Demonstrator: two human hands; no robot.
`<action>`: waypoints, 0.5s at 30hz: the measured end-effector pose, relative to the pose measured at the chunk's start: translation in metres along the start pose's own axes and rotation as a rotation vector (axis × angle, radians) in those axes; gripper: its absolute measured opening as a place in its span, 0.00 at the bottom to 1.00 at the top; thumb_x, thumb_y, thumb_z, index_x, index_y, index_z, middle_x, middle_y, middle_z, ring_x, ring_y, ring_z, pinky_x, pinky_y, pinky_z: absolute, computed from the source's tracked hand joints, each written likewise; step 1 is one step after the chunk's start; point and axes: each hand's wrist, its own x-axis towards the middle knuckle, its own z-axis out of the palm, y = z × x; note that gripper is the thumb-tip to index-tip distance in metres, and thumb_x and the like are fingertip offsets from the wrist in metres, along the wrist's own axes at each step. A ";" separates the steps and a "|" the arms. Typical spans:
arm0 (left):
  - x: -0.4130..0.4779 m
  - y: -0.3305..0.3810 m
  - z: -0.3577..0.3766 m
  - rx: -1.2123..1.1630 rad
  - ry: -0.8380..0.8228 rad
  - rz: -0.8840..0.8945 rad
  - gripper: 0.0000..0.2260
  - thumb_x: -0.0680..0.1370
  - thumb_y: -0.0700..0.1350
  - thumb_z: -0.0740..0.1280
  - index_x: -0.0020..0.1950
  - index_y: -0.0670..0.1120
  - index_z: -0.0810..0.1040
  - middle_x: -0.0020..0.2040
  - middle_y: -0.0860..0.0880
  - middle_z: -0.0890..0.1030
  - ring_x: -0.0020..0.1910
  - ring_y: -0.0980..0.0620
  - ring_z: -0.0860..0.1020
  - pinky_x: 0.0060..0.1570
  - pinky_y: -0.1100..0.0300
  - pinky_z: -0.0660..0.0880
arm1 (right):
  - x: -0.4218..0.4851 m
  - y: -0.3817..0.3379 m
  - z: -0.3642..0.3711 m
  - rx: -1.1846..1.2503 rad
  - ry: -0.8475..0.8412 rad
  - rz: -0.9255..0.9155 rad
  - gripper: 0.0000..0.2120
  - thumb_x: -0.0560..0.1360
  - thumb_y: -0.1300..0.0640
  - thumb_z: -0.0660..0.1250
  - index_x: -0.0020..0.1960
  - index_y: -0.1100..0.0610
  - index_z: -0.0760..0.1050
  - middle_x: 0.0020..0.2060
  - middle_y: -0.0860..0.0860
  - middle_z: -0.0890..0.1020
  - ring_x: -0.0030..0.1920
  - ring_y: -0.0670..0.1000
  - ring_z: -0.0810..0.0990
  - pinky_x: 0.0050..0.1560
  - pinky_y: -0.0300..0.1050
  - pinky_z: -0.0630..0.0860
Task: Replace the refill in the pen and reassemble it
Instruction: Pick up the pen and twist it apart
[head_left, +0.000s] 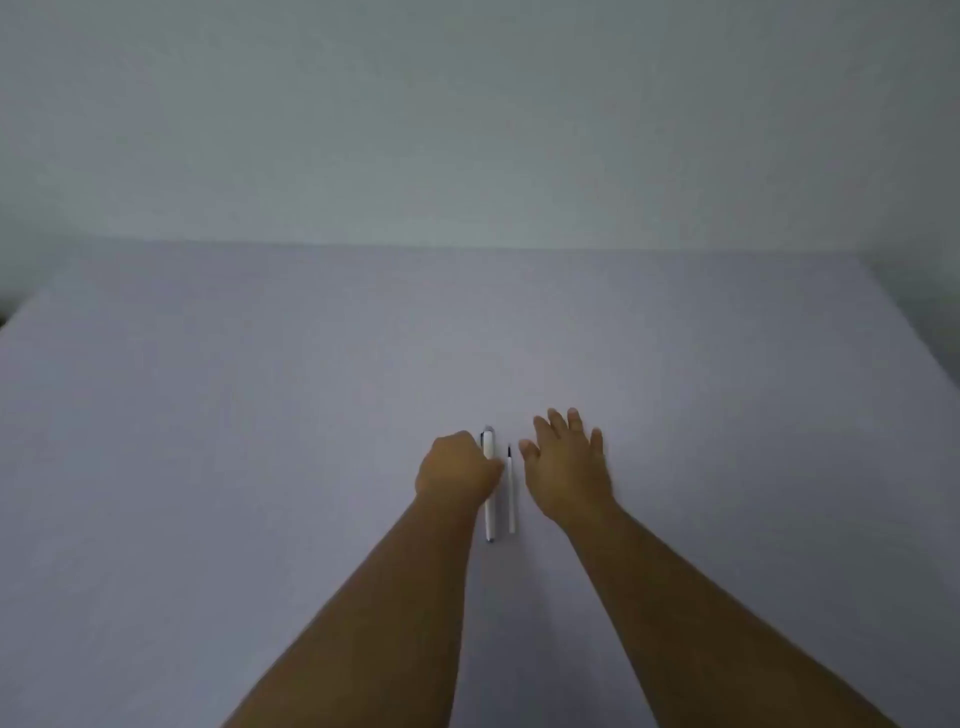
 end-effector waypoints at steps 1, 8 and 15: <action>-0.001 -0.001 0.003 -0.005 -0.021 -0.013 0.10 0.72 0.51 0.66 0.44 0.44 0.75 0.38 0.49 0.77 0.35 0.50 0.75 0.29 0.61 0.67 | 0.000 0.000 0.002 -0.009 0.004 0.006 0.24 0.81 0.49 0.46 0.75 0.56 0.56 0.77 0.53 0.56 0.77 0.54 0.47 0.75 0.58 0.44; 0.007 -0.007 0.013 -0.066 -0.012 -0.033 0.10 0.72 0.45 0.66 0.31 0.45 0.71 0.29 0.50 0.72 0.29 0.52 0.72 0.25 0.62 0.65 | -0.005 -0.002 0.011 0.123 0.253 -0.099 0.18 0.78 0.54 0.58 0.64 0.59 0.73 0.63 0.55 0.77 0.66 0.58 0.69 0.68 0.51 0.63; 0.000 -0.002 -0.004 -0.260 -0.065 0.245 0.07 0.76 0.50 0.65 0.45 0.47 0.77 0.34 0.55 0.75 0.33 0.59 0.73 0.32 0.66 0.66 | 0.013 -0.029 -0.020 0.852 -0.014 0.279 0.14 0.75 0.48 0.64 0.33 0.53 0.74 0.28 0.47 0.75 0.35 0.52 0.75 0.32 0.40 0.67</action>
